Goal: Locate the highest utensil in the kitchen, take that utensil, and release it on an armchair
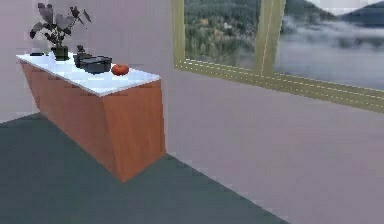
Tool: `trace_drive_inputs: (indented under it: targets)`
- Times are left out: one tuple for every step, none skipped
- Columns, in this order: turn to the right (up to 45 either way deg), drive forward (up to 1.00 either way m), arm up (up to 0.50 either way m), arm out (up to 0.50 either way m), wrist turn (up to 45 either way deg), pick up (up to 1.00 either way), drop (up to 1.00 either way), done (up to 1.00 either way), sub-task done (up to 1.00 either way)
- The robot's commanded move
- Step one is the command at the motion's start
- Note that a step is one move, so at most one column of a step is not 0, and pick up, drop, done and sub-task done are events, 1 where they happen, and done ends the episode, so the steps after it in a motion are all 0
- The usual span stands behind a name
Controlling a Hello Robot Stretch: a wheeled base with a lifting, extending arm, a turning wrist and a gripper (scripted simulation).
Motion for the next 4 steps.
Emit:
trace_drive_inputs:
  targets:
    - [-42.0, 0.00, 0.00, 0.00, 0.0, 0.00, 0.00, 0.00, 0.00]
    - [0.0, 1.00, 0.00, 0.00, 0.0, 0.00, 0.00, 0.00, 0.00]
    - [-3.0, 0.00, 0.00, 0.00, 0.0, 0.00, 0.00, 0.00, 0.00]
    - [0.0, 1.00, 0.00, 0.00, 0.0, 0.00, 0.00, 0.00, 0.00]
